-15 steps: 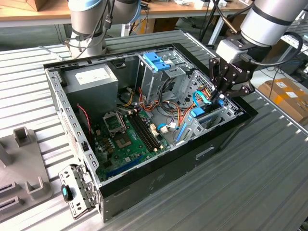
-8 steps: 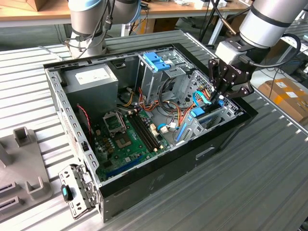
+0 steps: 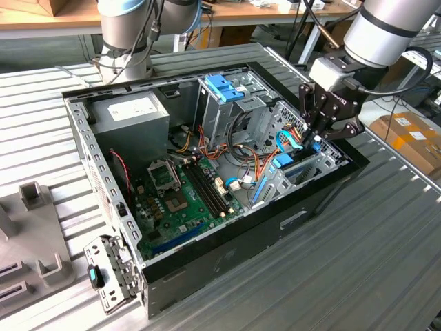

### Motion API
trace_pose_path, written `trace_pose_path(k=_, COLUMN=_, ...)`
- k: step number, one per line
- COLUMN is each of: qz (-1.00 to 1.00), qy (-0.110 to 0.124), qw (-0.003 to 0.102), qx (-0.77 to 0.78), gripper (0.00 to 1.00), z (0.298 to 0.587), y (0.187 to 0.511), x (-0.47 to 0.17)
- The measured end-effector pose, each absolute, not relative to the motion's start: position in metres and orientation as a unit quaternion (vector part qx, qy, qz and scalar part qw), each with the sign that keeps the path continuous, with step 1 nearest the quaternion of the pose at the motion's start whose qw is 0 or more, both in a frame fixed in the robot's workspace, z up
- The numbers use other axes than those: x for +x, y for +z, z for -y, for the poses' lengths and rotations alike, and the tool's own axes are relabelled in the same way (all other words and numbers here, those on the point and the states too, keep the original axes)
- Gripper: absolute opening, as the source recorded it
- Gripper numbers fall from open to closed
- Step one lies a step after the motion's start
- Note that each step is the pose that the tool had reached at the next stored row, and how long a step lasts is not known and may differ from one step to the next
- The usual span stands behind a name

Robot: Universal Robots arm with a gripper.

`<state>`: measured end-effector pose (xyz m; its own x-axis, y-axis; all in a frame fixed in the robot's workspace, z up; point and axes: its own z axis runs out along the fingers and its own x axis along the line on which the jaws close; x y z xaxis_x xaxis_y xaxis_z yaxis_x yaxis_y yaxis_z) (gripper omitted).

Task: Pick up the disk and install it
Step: 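Insert the second disk wire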

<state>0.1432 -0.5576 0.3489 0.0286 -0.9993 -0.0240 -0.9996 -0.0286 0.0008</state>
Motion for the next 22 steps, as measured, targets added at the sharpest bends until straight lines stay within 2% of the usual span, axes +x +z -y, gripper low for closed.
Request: trace_pose_path(k=22, qz=-0.698, qy=0.009, qw=0.008, qx=-0.716, gripper=0.16, z=0.5601, y=0.3456, x=0.1422)
